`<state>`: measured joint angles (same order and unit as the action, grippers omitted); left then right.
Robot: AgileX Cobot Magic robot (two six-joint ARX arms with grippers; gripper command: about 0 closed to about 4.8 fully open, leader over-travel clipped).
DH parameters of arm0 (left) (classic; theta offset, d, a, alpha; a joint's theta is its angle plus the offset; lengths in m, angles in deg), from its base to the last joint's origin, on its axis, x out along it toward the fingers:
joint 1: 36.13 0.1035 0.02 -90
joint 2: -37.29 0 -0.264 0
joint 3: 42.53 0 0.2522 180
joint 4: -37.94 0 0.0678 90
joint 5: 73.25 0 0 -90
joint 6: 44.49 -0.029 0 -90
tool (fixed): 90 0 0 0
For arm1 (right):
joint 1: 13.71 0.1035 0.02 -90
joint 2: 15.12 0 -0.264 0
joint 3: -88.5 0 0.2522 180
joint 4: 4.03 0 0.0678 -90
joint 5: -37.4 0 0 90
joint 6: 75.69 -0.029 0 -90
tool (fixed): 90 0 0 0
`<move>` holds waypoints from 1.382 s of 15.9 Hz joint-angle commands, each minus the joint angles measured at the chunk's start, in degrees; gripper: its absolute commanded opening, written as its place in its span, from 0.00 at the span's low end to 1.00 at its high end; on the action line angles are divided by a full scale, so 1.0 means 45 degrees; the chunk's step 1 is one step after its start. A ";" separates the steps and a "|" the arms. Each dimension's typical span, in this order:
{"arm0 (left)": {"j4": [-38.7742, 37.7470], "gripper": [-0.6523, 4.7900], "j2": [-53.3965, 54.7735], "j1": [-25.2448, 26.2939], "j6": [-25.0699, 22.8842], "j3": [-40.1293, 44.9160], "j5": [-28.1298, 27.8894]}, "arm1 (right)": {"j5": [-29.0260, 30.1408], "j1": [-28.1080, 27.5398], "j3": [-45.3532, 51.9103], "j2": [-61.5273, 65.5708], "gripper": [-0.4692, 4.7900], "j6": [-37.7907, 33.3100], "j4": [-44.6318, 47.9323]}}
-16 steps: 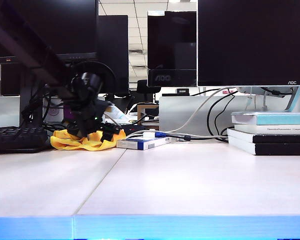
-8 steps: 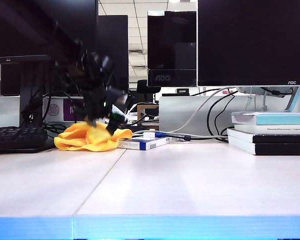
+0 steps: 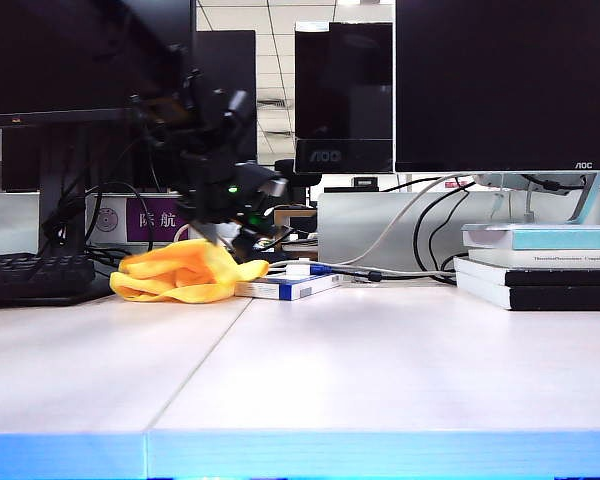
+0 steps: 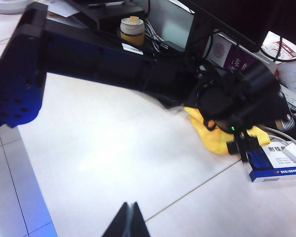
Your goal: Wipe the table from back to front using the rag.
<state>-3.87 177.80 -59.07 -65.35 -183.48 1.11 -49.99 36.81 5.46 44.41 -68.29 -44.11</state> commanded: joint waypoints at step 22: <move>-0.3342 0.08 -0.4056 -0.1637 0.0733 -0.0044 -0.1559 | -0.2914 -0.0918 -0.0039 -0.0107 0.09 -0.0063 0.2278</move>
<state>-18.54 160.59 -66.37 -61.86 -183.55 -6.15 -63.93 33.25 5.48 43.82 -68.51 -37.23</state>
